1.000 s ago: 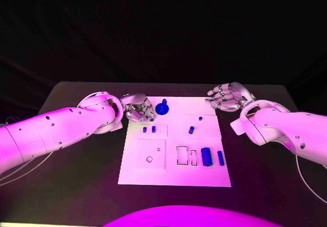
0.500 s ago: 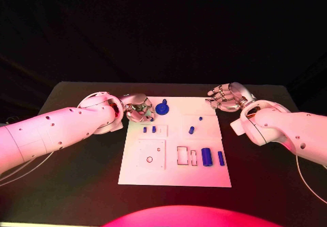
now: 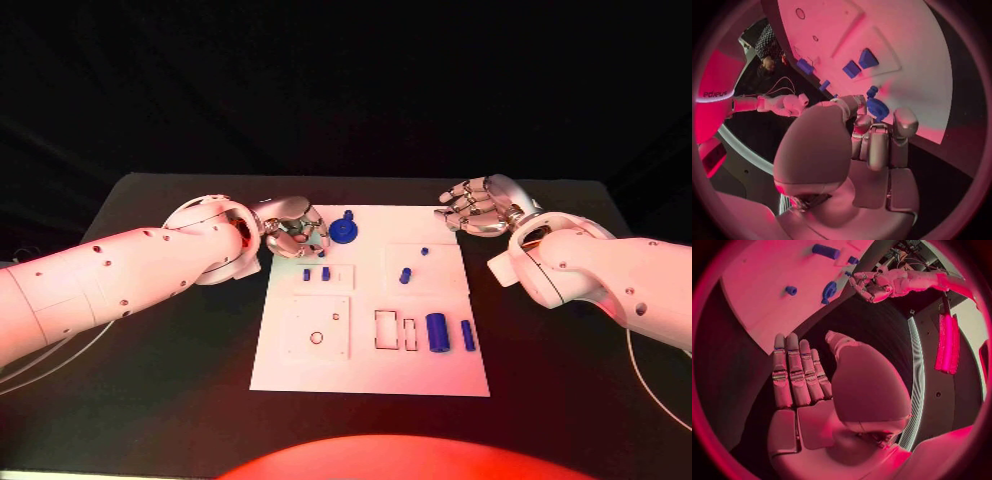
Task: Assemble the parts on the task board
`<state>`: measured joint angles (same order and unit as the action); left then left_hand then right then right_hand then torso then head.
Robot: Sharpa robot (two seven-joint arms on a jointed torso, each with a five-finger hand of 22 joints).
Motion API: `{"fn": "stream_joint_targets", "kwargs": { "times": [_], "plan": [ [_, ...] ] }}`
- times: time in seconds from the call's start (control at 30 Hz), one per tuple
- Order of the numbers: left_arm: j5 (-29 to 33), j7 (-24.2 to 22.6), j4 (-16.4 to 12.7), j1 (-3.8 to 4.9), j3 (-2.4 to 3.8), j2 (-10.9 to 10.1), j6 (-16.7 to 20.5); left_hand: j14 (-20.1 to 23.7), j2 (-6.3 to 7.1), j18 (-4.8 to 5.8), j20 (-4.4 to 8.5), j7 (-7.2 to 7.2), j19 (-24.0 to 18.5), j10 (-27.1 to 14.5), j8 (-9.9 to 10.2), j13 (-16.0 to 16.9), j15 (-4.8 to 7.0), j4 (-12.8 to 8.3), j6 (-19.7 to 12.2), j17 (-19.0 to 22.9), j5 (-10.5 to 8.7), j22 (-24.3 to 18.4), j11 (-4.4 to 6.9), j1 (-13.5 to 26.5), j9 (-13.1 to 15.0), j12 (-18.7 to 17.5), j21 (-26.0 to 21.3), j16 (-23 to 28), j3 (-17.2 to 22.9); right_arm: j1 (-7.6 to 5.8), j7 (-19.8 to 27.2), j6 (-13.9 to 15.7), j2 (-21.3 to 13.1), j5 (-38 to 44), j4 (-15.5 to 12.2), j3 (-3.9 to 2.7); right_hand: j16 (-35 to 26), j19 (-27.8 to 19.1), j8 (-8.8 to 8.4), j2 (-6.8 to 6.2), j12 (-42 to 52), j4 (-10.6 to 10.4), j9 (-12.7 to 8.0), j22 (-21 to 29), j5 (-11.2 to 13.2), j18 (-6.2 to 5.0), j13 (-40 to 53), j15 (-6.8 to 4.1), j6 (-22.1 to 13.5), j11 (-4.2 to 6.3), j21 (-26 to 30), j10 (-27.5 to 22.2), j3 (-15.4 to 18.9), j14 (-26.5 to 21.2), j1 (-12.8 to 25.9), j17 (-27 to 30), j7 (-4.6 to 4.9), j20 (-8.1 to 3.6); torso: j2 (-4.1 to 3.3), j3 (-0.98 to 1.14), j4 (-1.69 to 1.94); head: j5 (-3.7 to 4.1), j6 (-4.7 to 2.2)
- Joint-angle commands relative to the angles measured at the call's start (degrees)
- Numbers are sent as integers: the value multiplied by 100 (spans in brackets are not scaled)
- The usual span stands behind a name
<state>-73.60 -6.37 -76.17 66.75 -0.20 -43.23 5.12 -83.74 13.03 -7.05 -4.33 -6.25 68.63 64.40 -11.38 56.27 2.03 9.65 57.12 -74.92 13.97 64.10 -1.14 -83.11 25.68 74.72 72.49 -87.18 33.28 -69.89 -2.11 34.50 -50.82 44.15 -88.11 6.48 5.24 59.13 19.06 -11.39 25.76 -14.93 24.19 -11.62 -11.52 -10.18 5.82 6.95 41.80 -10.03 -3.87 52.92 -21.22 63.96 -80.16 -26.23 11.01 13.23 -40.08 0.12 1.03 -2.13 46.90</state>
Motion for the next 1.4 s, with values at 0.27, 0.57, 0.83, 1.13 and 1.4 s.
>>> {"fn": "stream_joint_targets", "kwargs": {
  "times": [0.27,0.57,0.83,1.13,1.4],
  "plan": [
    [1710,-314,-126,5,57,-233,136,452,130,-127,-93,-94,-697,-1027,199,-1115,-116,193,-239,601,5,-792,-119,295,-55,-692,-612,266,-57,2,121,-207,-2,202,74,-2,36,101,122,-104,74,231,-51,71,3,-40,-115,-65,158,78,-63,69,-139,118,-266,38,212,-55,8,-2,2,14,-29],
    [4411,-890,-449,22,98,-692,711,2263,-3,-350,-278,-239,-1580,-1607,28,-2835,-315,192,-310,3629,14,-2262,-342,287,143,-2467,-2168,2035,52,0,150,-970,31,1649,224,-2,1044,1274,-212,-155,-440,782,-459,-657,22,-3,-205,-631,1002,482,-1333,1185,-296,1663,-407,-749,-124,-737,-1,-2,7,50,-106],
    [5471,-1226,-822,19,101,-976,865,2368,-79,-347,-282,-273,-1530,-1554,44,-2985,-331,153,-396,3879,23,-2353,-373,254,152,-2584,-2288,2251,40,-1,-150,-1685,100,3201,236,-3,1916,1231,-688,-275,-1234,915,-716,-1468,13,18,-191,-650,1007,441,-2301,1325,-304,2061,-208,-1621,-71,-843,-8,-18,21,307,-176],
    [5721,-1385,-1070,9,100,-1125,898,2386,-83,-348,-294,-302,-1504,-1546,61,-3081,-348,74,-458,3923,18,-2420,-395,190,154,-2640,-2381,2359,3,0,-574,-2180,224,4422,188,-3,4589,1535,-797,-400,-1587,772,-715,-3028,15,144,-164,-666,1237,488,-3935,1366,-389,2300,-3,-3423,-186,-819,-3,-8,4,372,-194],
    [5782,-1440,-1114,7,100,-1153,929,2386,-80,-344,-301,-318,-1499,-1548,75,-3108,-362,90,-488,3932,15,-2436,-412,223,150,-2656,-2404,2382,-28,1,-1002,-2056,346,4971,173,-3,5816,1601,-801,-445,-1686,668,-679,-3612,15,206,-176,-657,1326,477,-4496,1271,-386,2362,28,-4164,-192,-810,-4,-8,7,417,-196]
  ]
}}
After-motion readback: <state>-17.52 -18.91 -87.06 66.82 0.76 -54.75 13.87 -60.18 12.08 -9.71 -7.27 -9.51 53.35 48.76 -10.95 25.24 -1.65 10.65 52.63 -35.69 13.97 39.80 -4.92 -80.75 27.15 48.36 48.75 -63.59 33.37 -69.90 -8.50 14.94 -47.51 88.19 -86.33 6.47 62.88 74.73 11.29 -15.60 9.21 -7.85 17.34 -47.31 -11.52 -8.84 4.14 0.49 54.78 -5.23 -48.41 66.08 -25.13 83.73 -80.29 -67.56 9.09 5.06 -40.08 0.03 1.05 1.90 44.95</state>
